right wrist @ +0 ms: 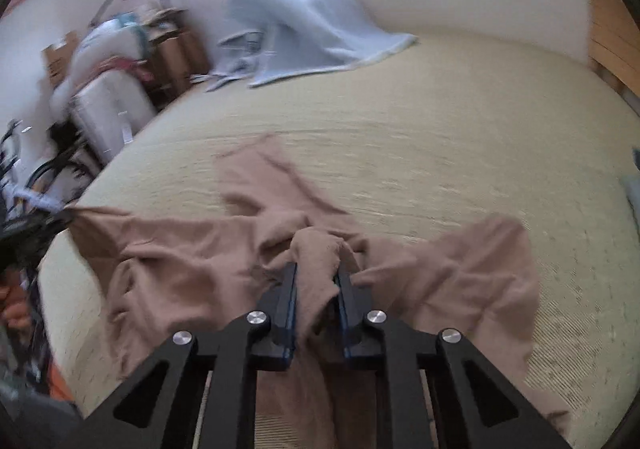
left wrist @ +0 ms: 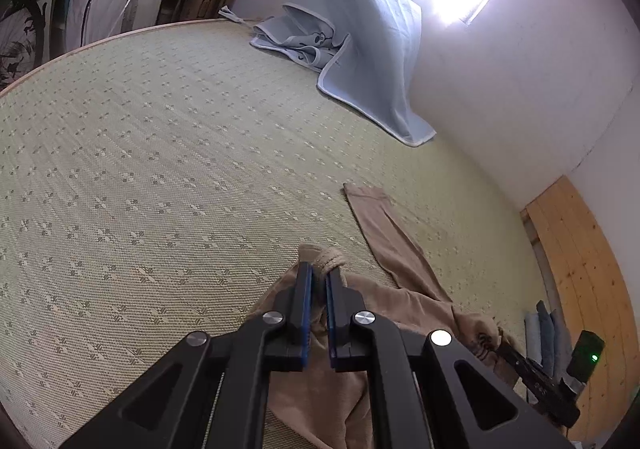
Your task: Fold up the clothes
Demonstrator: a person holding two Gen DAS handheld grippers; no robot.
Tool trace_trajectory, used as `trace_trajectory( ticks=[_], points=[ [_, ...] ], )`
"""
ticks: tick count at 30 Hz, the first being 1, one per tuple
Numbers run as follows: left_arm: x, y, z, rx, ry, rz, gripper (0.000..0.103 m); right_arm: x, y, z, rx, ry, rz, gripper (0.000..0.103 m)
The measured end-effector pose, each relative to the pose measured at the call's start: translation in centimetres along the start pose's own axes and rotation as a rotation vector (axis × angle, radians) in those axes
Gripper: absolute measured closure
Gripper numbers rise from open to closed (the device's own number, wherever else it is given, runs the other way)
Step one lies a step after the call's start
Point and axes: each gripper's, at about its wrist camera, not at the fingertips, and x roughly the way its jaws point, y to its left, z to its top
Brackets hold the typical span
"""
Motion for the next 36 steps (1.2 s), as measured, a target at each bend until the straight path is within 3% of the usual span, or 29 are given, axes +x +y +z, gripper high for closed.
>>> trace_trajectory(
  ticks=[5,10,17,22,25,28,31,36],
  points=[
    [0.2,-0.2,-0.1,0.003,0.004,-0.003,0.098,-1.1,4.6,-0.9,-0.164,-0.024,0.220,0.089],
    [0.5,-0.6,-0.1,0.007,0.008,-0.001,0.098,-0.6,9.2,-3.8,-0.368,0.092,0.360,0.089],
    [1.1,-1.5,-0.3,0.024,0.013,0.001,0.098,-0.2,10.9,-8.9,-0.535,0.328,0.487,0.089],
    [1.4,-2.0,-0.6,0.029,0.015,0.004,0.098,-0.6,11.0,-9.9,-0.563,0.393,0.501,0.083],
    [1.8,-2.4,-0.7,0.030,0.020,0.006,0.098,-1.5,10.4,-9.4,-0.526,0.371,0.527,0.077],
    [1.9,-2.8,-0.9,0.037,0.025,0.005,0.098,-3.2,9.9,-8.0,-0.470,0.299,0.564,0.052],
    [2.0,-2.8,-1.0,0.048,0.028,0.009,0.098,-4.3,9.4,-6.0,-0.404,0.181,0.535,0.044],
    [2.0,-2.6,-0.9,0.049,0.032,0.009,0.098,-2.9,8.2,-3.3,-0.270,0.046,0.295,0.043]
  ],
)
